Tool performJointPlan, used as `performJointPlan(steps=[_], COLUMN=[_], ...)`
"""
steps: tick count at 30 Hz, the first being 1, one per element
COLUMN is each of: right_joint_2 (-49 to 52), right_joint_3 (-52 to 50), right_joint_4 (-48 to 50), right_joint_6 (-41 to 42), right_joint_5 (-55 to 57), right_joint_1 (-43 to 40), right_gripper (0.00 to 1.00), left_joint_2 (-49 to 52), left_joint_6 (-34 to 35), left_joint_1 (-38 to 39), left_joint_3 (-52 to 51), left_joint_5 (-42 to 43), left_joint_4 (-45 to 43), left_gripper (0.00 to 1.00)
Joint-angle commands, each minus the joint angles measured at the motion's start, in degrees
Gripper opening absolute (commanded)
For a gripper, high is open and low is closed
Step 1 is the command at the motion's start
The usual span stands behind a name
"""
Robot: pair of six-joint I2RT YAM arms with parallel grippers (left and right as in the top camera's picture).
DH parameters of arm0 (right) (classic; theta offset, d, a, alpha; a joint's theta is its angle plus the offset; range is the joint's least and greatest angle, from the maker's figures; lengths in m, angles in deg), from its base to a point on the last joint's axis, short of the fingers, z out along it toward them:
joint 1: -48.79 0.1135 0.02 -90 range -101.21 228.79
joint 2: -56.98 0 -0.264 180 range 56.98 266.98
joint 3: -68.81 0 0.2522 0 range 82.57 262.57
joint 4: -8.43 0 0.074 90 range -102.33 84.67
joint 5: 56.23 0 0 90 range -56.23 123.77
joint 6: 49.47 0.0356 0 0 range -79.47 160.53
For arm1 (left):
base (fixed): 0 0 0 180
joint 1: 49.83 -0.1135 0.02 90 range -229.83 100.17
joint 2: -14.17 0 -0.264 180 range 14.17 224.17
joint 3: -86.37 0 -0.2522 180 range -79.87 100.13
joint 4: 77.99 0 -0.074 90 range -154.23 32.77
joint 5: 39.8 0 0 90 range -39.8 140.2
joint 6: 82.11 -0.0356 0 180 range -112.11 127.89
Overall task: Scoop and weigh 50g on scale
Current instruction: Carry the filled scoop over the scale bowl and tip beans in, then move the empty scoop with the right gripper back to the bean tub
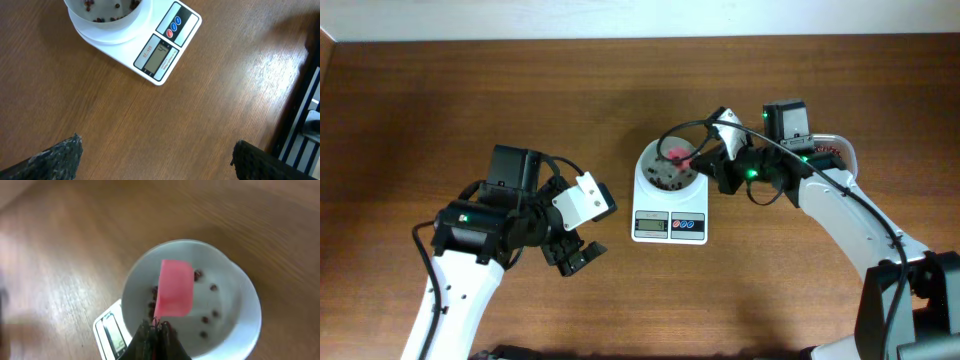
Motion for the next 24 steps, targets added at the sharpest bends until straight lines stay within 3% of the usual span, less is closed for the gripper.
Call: performJointPlan(steps=[1, 3, 6, 9, 11, 13, 16, 18, 21, 24], right_joint_2=[0.3, 0.3, 0.3, 0.2, 0.2, 0.2, 0.2, 0.2, 0.2, -1.2], right_joint_3=[0.5, 0.5, 0.5, 0.5, 0.5, 0.5, 0.5, 0.6, 0.6, 0.8], right_joint_4=[0.3, 0.4, 0.5, 0.0, 0.2, -0.4, 0.8, -0.5, 1.3, 1.4], right_joint_6=[-0.1, -0.7, -2.4, -4.5, -6.8, -7.0, -8.4, -6.2, -7.3, -6.8], right_joint_5=[3.0, -7.7, 6.9, -3.4, 7.5, -0.6, 16.0, 5.2, 10.8, 4.3], right_joint_1=[0.4, 0.5, 0.6, 1.7, 2.4, 3.8, 4.5, 4.5, 4.4, 4.5], right_gripper=[0.04, 0.04, 0.04, 0.04, 0.04, 0.04, 0.04, 0.04, 0.04, 0.04], left_joint_2=[-0.1, -0.1, -0.1, -0.1, -0.1, -0.1, -0.1, -0.1, -0.1, -0.1], left_joint_6=[-0.9, -1.0, -1.0, -1.0, -0.9, -1.0, -1.0, -0.9, -0.9, -1.0], left_joint_1=[-0.2, -0.2, -0.2, -0.2, -0.2, -0.2, -0.2, -0.2, -0.2, -0.2], left_joint_3=[-0.6, -0.6, -0.6, -0.6, -0.6, -0.6, -0.6, -0.6, -0.6, -0.6], left_joint_5=[0.6, 0.6, 0.6, 0.6, 0.6, 0.6, 0.6, 0.6, 0.6, 0.6], left_joint_4=[-0.1, -0.1, -0.1, -0.1, -0.1, -0.1, -0.1, -0.1, -0.1, -0.1], left_gripper=[0.99, 0.99, 0.99, 0.99, 0.99, 0.99, 0.99, 0.99, 0.99, 0.99])
